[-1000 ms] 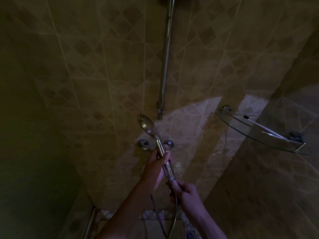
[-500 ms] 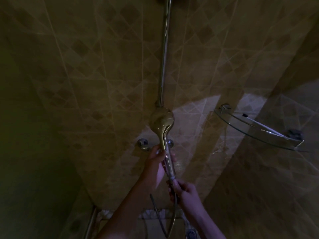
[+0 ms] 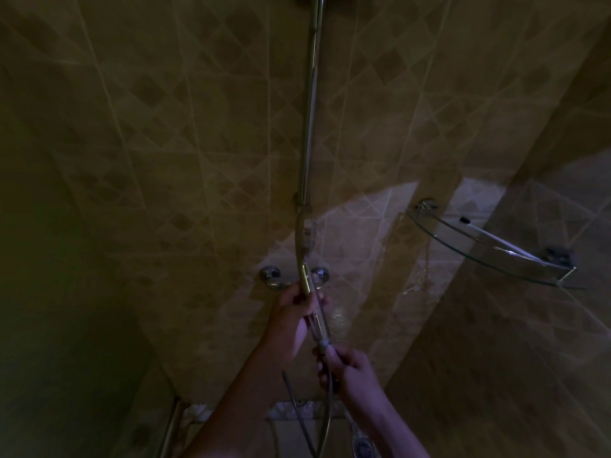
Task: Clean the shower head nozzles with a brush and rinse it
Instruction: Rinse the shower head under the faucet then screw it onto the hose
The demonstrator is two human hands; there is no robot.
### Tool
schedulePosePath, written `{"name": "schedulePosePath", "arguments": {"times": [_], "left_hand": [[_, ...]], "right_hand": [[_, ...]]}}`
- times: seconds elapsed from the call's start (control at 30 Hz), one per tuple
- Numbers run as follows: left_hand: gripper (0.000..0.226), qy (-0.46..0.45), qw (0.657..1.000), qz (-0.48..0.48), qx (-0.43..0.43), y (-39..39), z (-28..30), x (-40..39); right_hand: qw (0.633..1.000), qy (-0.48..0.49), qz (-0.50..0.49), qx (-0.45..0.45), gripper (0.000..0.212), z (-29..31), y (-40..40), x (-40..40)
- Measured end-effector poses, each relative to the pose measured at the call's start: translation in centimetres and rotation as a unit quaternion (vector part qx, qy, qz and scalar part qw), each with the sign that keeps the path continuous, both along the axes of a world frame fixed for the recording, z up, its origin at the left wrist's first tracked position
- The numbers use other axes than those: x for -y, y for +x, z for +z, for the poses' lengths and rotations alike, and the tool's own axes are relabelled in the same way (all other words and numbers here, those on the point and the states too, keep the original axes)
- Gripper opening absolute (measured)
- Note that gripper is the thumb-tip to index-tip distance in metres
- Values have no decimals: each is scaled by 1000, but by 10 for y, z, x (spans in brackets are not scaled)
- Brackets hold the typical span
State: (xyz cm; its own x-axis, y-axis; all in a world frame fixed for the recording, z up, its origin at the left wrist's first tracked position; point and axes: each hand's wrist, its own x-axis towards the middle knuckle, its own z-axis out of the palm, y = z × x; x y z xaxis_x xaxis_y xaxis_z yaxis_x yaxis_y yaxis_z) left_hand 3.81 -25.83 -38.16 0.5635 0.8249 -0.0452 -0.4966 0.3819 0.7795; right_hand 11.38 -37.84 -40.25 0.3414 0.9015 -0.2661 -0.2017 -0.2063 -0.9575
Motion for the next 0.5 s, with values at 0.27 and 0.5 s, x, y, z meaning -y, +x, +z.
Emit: {"name": "schedulePosePath", "arguments": {"times": [0.27,0.5], "left_hand": [[52,-11,998,-39,38,3,5,-1],[45,11,1000,0,3,7,0,2]], "right_hand": [[1000,2,-15,13,24,1,8,-1],[1000,12,-2,8,22,4,7,-2]]}}
